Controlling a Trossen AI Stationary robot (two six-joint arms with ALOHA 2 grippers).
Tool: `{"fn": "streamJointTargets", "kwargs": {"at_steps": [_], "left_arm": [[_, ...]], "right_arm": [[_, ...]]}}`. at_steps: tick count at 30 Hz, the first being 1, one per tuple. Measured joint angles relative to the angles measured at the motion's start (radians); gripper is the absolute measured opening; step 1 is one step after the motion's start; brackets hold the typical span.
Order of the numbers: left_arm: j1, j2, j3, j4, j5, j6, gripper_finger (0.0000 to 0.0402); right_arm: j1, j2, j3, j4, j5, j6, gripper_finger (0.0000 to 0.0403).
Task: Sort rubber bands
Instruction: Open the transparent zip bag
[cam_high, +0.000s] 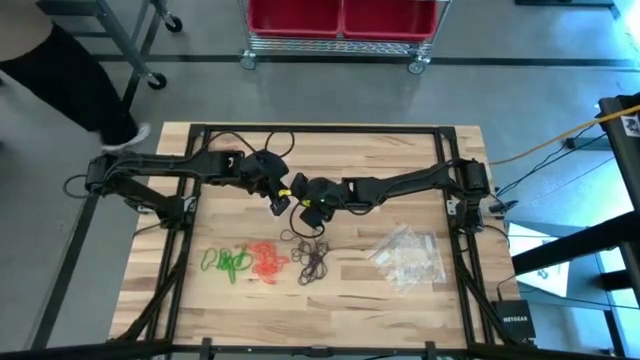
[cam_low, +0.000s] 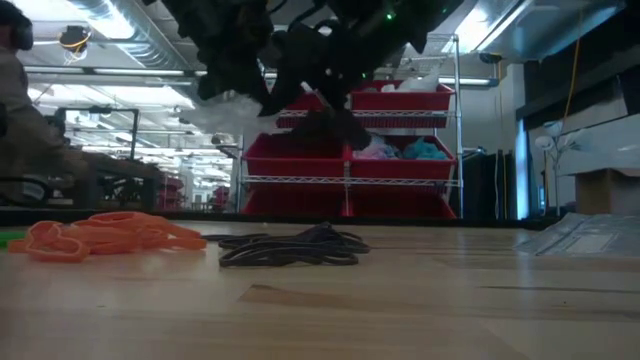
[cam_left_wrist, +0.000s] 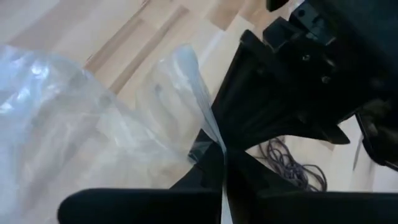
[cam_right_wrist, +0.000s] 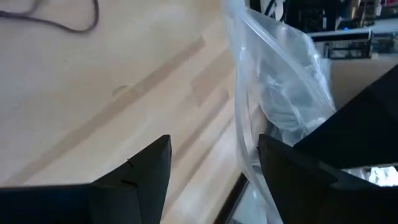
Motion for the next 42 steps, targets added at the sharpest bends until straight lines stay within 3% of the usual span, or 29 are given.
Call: {"fn": "streamJointTargets", "kwargs": {"at_steps": [6,11,22,27,30,35,39,42], "left_arm": [[-0.004,-0.004,0.01,0.016,0.02,-0.016,0.0],[-0.011,-0.01,0.041,-0.027,0.008,-0.02,0.0],[-0.014,-0.018,0.079,-0.312,-0.316,-0.065,0.0],[-0.017,-0.005,0.064,-0.308,-0.308,-0.056,0.0],[-0.029,0.014,0.063,-0.31,-0.293,-0.038,0.0],[-0.033,0.016,0.061,-0.317,-0.349,-0.051,0.0],[-0.033,0.025,0.061,-0.275,-0.337,-0.033,0.0],[-0.038,0.03,0.061,-0.294,-0.35,-0.029,0.0]], "right_arm": [[-0.005,0.06,0.004,0.008,-0.014,0.054,0.0234],[0.011,0.095,0.004,-0.007,0.071,0.088,0.0234],[0.028,0.102,0.004,-0.033,-0.044,0.294,0.0234],[0.034,0.102,0.004,0.013,-0.049,0.32,0.0234],[0.034,0.109,0.004,0.005,-0.111,0.378,0.0234],[0.034,0.113,0.004,-0.024,-0.129,0.416,0.0234],[0.033,0.118,0.002,0.022,-0.102,0.417,0.0234],[0.034,0.118,0.007,0.003,-0.15,0.468,0.0234]]}}
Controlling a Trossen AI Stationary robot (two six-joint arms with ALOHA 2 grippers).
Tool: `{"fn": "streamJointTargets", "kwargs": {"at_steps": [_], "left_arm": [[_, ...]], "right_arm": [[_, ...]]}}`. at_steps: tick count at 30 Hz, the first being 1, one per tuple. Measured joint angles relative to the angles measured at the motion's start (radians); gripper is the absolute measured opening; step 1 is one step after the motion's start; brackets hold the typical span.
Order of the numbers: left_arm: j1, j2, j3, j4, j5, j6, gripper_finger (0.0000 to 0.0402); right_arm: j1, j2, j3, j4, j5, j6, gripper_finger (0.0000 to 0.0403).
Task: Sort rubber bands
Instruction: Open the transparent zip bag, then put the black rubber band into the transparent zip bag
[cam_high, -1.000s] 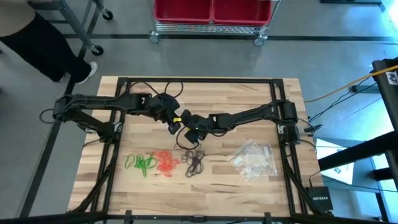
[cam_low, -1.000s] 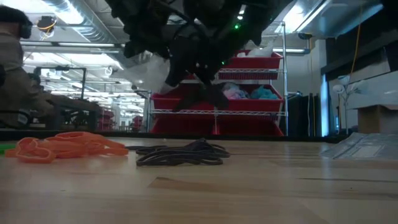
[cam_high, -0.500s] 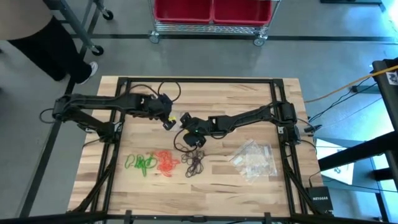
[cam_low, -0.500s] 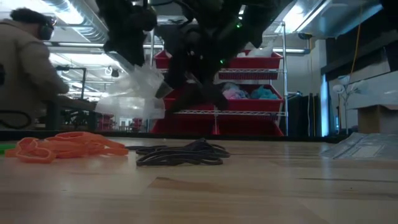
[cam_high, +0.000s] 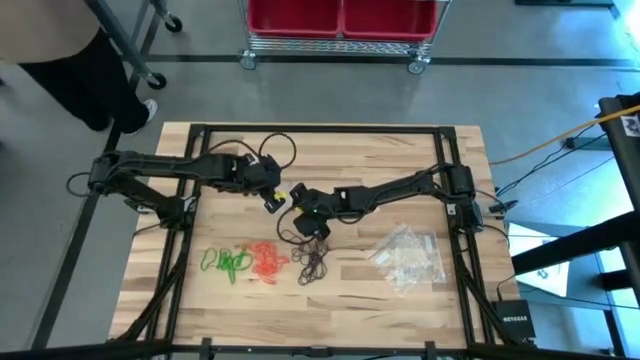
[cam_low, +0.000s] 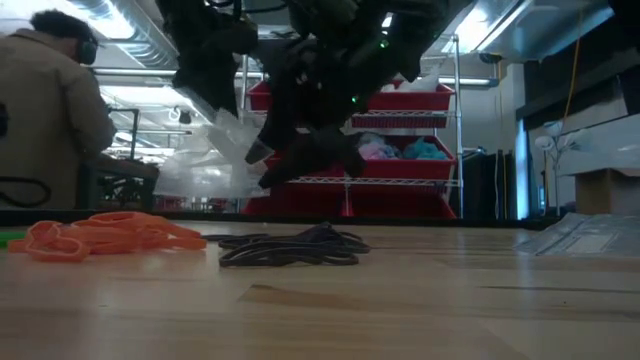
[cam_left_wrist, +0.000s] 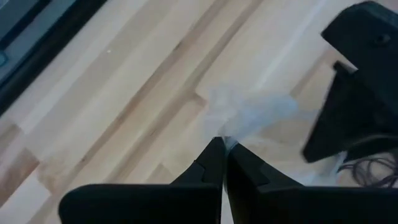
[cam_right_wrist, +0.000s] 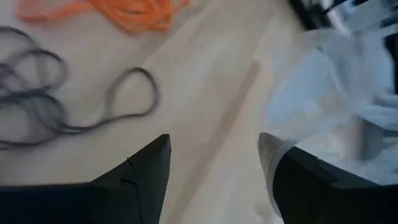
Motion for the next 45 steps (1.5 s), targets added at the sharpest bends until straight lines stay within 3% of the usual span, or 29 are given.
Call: {"fn": "streamJointTargets", "kwargs": {"at_steps": [4,11,23,27,33,40,45], "left_arm": [[-0.003,0.001,-0.001,-0.029,-0.019,-0.015,0.0],[-0.007,0.008,0.0,0.001,-0.019,0.003,0.0],[-0.01,0.01,0.0,0.003,-0.008,0.021,0.0],[-0.01,0.01,0.0,0.009,-0.004,0.024,0.0],[-0.009,0.01,0.0,0.011,-0.007,0.031,0.0],[-0.008,0.01,0.0,0.013,-0.007,0.042,0.0],[-0.01,0.01,0.0,0.018,-0.007,0.067,0.0]], "right_arm": [[-0.001,0.004,0.003,-0.051,-0.038,0.025,0.0234],[0.001,0.0,0.06,-0.066,0.028,0.091,0.0234],[0.001,-0.03,0.32,-0.535,-0.045,0.375,0.0234],[0.001,-0.103,0.302,-0.583,-0.051,0.434,0.0234],[0.001,-0.181,0.282,-0.512,-0.018,0.45,0.0234],[0.0,-0.201,0.277,-0.592,-0.02,0.466,0.0234],[0.0,-0.242,0.083,-0.452,-0.042,0.498,0.0234]]}}
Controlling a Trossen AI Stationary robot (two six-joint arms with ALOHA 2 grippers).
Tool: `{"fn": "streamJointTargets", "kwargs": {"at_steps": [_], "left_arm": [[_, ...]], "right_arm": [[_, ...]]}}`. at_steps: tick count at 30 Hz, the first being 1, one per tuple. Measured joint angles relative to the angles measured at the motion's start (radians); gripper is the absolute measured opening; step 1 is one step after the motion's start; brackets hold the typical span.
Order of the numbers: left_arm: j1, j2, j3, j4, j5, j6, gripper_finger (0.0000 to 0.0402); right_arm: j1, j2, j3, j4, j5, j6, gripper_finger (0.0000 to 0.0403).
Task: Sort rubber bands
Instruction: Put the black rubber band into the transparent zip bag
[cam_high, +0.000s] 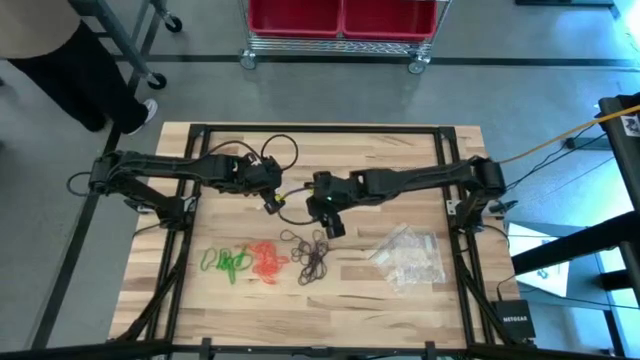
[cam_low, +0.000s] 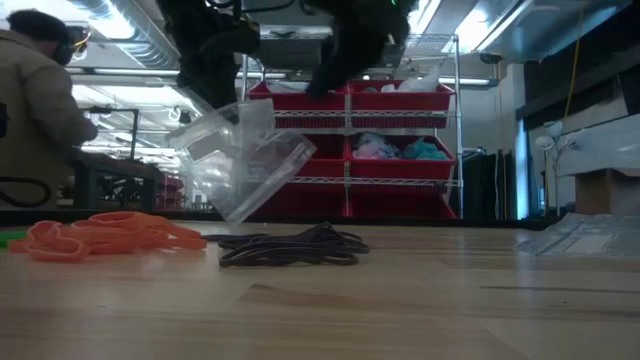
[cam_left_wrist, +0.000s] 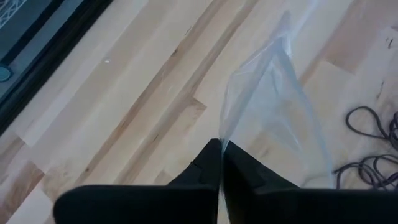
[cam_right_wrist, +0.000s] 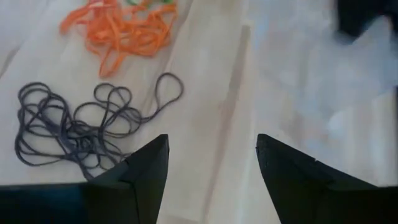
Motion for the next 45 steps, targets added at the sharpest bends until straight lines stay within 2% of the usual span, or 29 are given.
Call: {"fn": "streamJointTargets", "kwargs": {"at_steps": [6,10,14,18,22,24,29,35,38,45], "left_arm": [[-0.012,0.0,0.0,0.006,0.007,0.033,0.0],[-0.012,0.0,0.0,0.012,0.019,0.056,0.0],[-0.012,0.0,0.0,0.024,0.02,0.063,0.0],[-0.012,0.0,0.0,0.062,0.029,0.088,0.0],[-0.011,0.0,0.0,0.071,0.048,0.101,0.0],[-0.011,0.0,0.0,0.069,0.048,0.101,0.0],[-0.011,0.0,0.0,0.071,0.048,0.098,0.0],[-0.011,0.0,0.0,0.067,0.048,0.097,0.0],[-0.011,0.0,0.0,0.069,0.048,0.105,0.0],[-0.011,0.0,0.0,0.068,0.048,0.114,0.0]], "right_arm": [[0.0,-0.065,-0.332,0.459,-0.08,0.084,0.0234],[0.001,-0.032,-0.433,0.584,-0.191,0.157,0.0234],[0.002,0.012,-0.452,0.564,-0.176,0.183,0.0234],[0.001,0.039,-0.454,0.624,-0.17,0.174,0.0234],[0.008,0.039,-0.453,0.632,-0.352,0.07,0.0234],[0.026,0.041,-0.453,0.619,-0.392,0.008,0.0234],[0.078,0.097,-0.452,0.607,-0.335,-0.134,0.0227],[0.078,0.14,-0.452,0.622,-0.209,-0.122,0.017],[0.079,0.145,-0.452,0.621,-0.19,-0.121,0.0135],[0.078,0.109,-0.452,0.562,-0.154,-0.122,0.0018]]}}
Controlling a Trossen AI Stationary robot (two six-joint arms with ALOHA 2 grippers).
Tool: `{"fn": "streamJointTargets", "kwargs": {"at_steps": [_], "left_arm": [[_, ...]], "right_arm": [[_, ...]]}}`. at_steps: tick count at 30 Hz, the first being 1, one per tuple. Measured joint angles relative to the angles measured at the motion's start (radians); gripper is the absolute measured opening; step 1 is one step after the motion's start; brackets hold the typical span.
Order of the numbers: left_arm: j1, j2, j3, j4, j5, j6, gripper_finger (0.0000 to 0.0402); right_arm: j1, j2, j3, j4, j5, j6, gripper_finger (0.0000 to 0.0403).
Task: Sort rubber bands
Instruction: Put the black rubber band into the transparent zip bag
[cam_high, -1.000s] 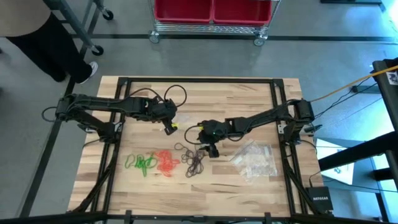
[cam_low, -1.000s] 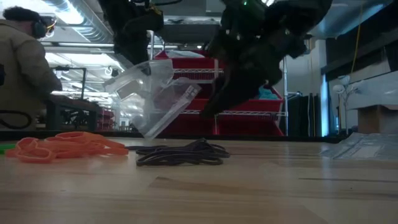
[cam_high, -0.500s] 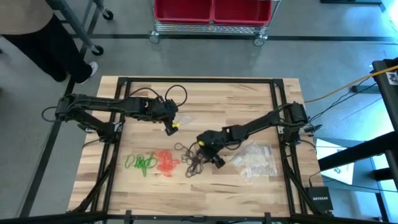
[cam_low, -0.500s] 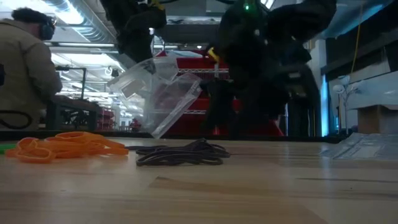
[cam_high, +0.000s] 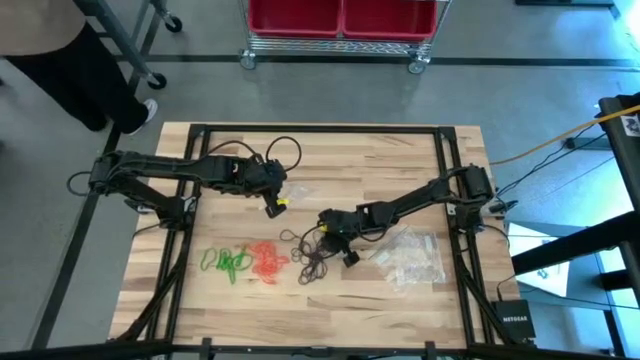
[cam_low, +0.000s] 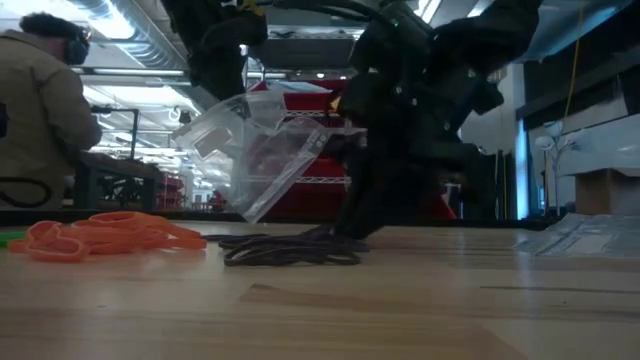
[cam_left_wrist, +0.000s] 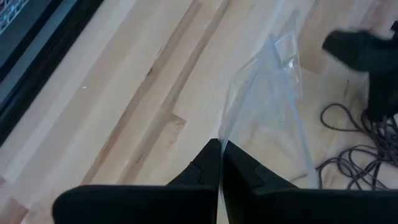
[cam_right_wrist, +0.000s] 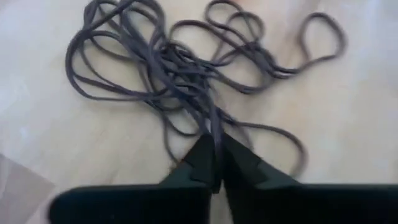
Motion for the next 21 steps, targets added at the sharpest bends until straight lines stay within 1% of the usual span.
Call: {"fn": "streamJointTargets", "kwargs": {"at_steps": [1,5,7,12,16,19,21], "left_arm": [[0.0,0.0,0.0,0.001,0.0,0.002,0.0],[0.0,0.0,0.0,0.001,0.001,0.006,0.0],[0.0,0.0,0.0,0.001,0.0,0.006,0.0],[0.0,0.0,0.0,0.022,0.001,-0.009,0.0],[0.0,0.0,0.0,0.081,0.01,-0.03,0.0],[0.0,0.0,0.0,0.115,0.011,-0.049,0.0],[0.002,0.0,0.0,0.127,0.01,-0.084,0.0]], "right_arm": [[-0.006,-0.02,0.0,-0.016,0.003,-0.001,0.0009],[-0.03,-0.144,0.0,-0.135,0.001,0.015,0.0012],[-0.047,-0.218,0.0,-0.195,-0.002,0.017,0.0005],[-0.099,-0.384,0.0,-0.218,0.014,0.052,0.0004],[-0.148,-0.448,0.0,-0.122,0.026,0.134,0.0004],[-0.167,-0.447,0.001,0.008,0.02,0.203,0.0004],[-0.165,-0.433,0.001,0.078,0.0,0.207,0.0004]]}}
